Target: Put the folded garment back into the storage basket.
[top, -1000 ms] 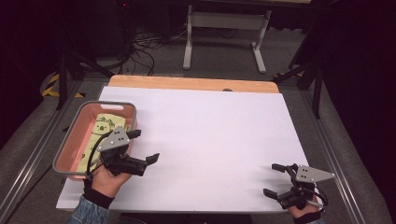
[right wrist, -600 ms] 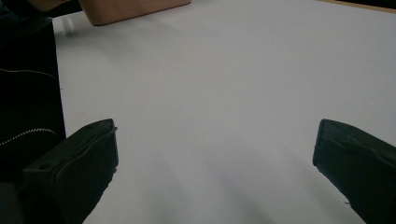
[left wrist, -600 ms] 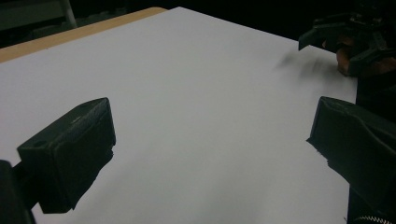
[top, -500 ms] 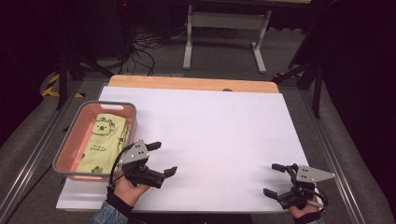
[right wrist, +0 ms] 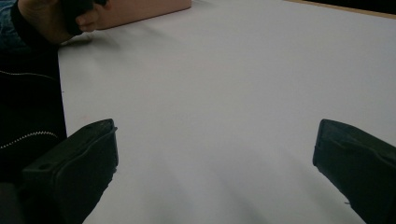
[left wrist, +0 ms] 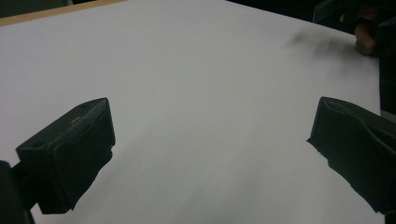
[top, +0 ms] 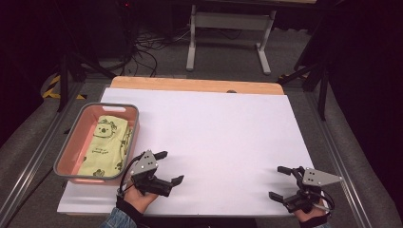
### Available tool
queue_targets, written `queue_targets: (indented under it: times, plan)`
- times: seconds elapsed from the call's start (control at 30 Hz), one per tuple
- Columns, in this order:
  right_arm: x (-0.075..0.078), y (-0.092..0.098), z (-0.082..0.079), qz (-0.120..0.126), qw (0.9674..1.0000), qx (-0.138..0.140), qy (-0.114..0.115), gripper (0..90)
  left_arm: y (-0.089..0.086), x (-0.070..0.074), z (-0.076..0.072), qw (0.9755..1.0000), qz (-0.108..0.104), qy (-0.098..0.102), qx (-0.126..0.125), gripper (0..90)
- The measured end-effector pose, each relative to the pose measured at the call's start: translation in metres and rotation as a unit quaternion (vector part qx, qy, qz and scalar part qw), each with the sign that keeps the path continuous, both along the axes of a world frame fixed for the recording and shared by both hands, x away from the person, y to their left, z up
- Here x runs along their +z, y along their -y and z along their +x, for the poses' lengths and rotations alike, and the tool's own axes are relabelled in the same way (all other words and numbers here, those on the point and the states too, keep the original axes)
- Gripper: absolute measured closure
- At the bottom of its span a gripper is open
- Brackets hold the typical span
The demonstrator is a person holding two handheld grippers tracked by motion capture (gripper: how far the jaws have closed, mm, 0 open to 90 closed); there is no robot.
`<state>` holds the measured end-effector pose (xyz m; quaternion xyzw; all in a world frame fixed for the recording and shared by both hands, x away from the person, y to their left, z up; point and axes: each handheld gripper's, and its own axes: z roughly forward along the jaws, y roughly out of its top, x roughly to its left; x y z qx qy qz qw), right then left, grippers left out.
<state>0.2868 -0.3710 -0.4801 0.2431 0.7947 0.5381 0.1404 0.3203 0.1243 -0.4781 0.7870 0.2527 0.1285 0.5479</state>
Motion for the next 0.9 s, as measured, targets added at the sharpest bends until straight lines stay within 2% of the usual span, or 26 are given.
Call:
queue_targets:
  times: [0.27, 0.33, 0.47, 0.6, 0.77, 0.9]
  plan:
    - [0.000, 0.003, 0.001, 0.006, 1.0000, -0.004, -0.002, 0.5, 0.002, -0.009, -0.002, 0.9998, 0.005, -0.015, -0.009, 0.5]
    - [-0.001, 0.003, 0.001, 0.005, 1.0000, -0.003, -0.004, 0.5, 0.003, -0.013, -0.004, 0.9995, 0.003, -0.029, -0.012, 0.4]
    - [-0.001, 0.004, 0.001, 0.009, 0.9999, -0.003, -0.006, 0.5, 0.003, -0.014, -0.007, 0.9995, -0.002, -0.028, -0.013, 0.2]
    - [-0.001, 0.003, 0.002, 0.009, 0.9999, -0.003, -0.008, 0.5, 0.004, -0.014, -0.007, 0.9997, -0.009, -0.014, -0.016, 0.1]
    - [-0.001, 0.003, 0.002, 0.006, 0.9999, -0.003, -0.008, 0.5, 0.007, -0.014, -0.009, 0.9998, -0.001, 0.003, -0.018, 0.1]
    - [-0.001, 0.003, 0.002, 0.007, 0.9999, -0.003, -0.008, 0.5, 0.007, -0.014, -0.008, 0.9998, -0.006, -0.002, -0.018, 0.1]
